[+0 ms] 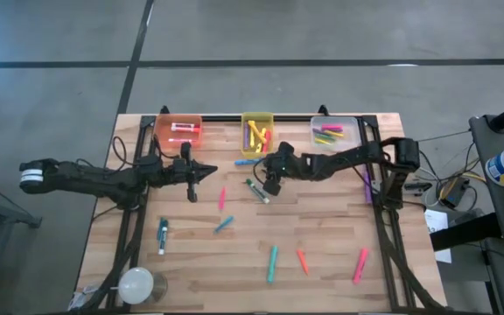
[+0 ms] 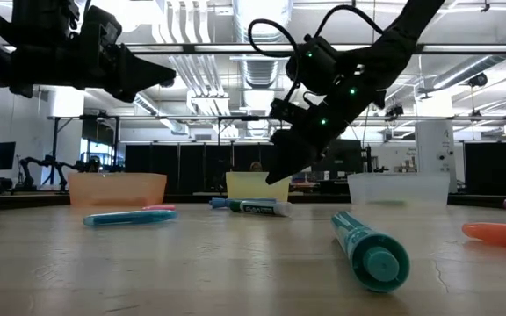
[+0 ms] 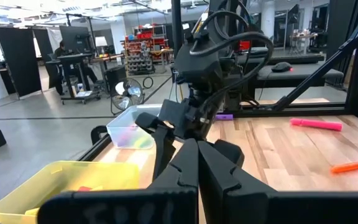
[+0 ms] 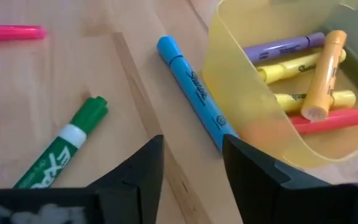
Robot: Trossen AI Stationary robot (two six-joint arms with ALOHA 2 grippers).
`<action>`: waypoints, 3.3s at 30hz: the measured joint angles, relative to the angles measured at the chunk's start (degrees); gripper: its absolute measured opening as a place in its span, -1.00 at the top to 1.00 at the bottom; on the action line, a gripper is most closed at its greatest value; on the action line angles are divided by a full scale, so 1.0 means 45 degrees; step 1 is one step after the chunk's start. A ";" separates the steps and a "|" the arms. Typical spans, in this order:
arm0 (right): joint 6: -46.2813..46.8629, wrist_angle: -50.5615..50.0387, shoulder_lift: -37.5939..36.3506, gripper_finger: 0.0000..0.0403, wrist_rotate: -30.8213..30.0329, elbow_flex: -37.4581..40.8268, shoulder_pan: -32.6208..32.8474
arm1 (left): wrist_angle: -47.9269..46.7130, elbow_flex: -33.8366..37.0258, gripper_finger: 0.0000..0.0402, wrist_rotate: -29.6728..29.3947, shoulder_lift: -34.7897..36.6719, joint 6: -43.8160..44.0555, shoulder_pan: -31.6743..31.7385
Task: Pick & Place Markers
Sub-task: Put the light blue highlighter pen into the yellow bin
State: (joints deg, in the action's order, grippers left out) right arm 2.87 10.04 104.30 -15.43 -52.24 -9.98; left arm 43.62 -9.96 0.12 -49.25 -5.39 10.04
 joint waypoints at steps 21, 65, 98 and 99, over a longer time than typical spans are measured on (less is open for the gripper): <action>-0.3709 -0.1307 0.3326 0.96 -0.5051 -0.3106 0.0879 | 0.0004 -0.0015 1.00 -0.0034 -0.0005 -0.0048 0.0000; 0.3133 -0.6338 0.2722 0.26 -0.0302 -0.5131 0.0621 | -0.0029 -0.0015 1.00 -0.0034 -0.0005 0.0005 0.0000; 0.4807 -0.7650 -0.0325 0.66 -0.1554 -0.5150 0.0266 | -0.0233 -0.0039 1.00 -0.0588 0.0000 0.0209 0.0000; 0.5006 -0.7636 -0.0478 0.66 -0.1609 -0.5164 -0.0008 | -0.0223 -0.0067 1.00 -0.0588 0.0000 0.0223 0.0000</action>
State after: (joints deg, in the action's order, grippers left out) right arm 25.40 -24.32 102.15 -22.67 -75.48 -10.01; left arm 42.61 -10.26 -2.52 -49.25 -4.39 10.04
